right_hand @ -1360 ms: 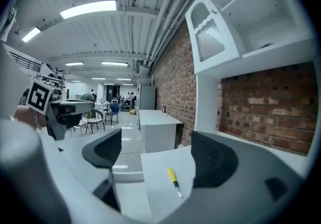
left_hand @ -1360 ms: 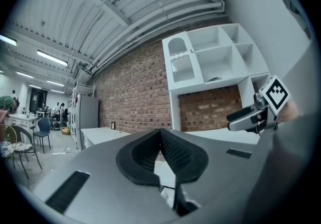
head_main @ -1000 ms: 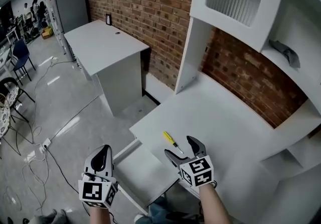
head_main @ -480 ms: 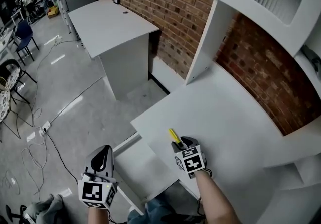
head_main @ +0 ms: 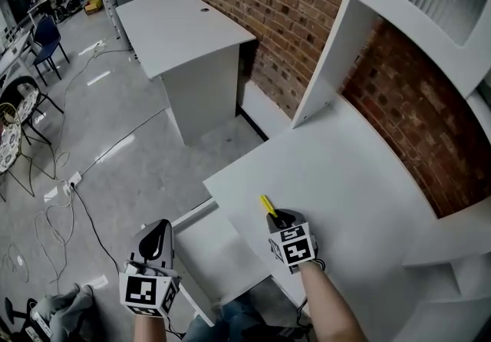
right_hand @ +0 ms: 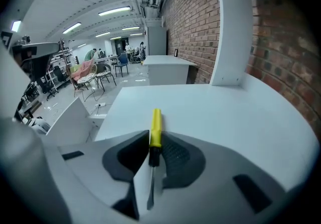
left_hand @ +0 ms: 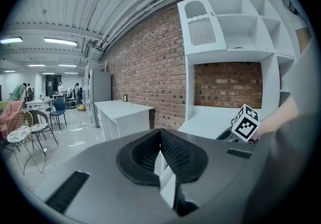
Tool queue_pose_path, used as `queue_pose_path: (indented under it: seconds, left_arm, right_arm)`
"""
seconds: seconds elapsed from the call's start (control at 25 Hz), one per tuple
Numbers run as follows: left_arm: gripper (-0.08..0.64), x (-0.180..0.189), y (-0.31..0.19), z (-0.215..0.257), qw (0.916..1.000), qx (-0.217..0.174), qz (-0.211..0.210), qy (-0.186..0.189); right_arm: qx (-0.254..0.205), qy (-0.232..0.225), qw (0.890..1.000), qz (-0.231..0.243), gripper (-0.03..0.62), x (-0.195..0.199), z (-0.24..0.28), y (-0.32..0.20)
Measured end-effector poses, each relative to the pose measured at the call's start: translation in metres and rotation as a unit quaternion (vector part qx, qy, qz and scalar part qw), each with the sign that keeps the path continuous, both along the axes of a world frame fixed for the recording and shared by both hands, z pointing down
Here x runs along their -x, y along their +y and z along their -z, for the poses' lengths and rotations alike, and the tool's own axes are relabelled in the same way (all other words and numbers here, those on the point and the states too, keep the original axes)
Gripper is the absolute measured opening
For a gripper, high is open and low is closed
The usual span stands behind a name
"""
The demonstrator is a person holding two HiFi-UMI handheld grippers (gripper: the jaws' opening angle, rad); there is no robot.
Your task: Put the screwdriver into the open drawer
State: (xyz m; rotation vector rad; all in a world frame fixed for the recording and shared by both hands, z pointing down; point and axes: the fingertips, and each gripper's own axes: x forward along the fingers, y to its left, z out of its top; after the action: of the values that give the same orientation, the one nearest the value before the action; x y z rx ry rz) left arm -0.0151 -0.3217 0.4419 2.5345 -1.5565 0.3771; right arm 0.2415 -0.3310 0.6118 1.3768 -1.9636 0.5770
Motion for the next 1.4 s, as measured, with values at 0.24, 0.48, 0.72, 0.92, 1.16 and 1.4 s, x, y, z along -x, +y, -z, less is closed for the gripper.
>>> queue_pose_path:
  seconds: [0.24,0.48,0.72,0.92,1.16,1.4]
  left_arm:
    - [0.014,0.001,0.002,0.008,1.0,-0.004,0.006,0.007]
    - [0.014,0.003,0.001,0.028,0.9995,-0.025,-0.012,0.015]
    - [0.014,0.012,0.006,0.054,0.998,-0.049,-0.032,0.025]
    - [0.014,0.029,0.015,0.062,0.9972,-0.055,-0.04,0.03]
    - [0.014,0.055,0.026,0.06,0.9974,-0.052,-0.04,0.031]
    - [0.014,0.076,0.042,0.035,0.9986,-0.02,-0.037,0.032]
  right_arm:
    - [-0.023,-0.009,1.0,-0.005,0.081,0.001,0.025,0.002]
    - [-0.065,-0.012,0.997,-0.025,0.081,0.002,0.069,0.006]
    - [-0.116,-0.008,0.992,-0.043,0.081,0.01,0.123,0.021]
    - [-0.138,-0.008,0.989,-0.052,0.081,0.029,0.144,0.04]
    - [-0.131,-0.014,0.99,-0.049,0.081,0.065,0.136,0.058]
    - [-0.094,-0.031,0.995,-0.023,0.081,0.109,0.104,0.076]
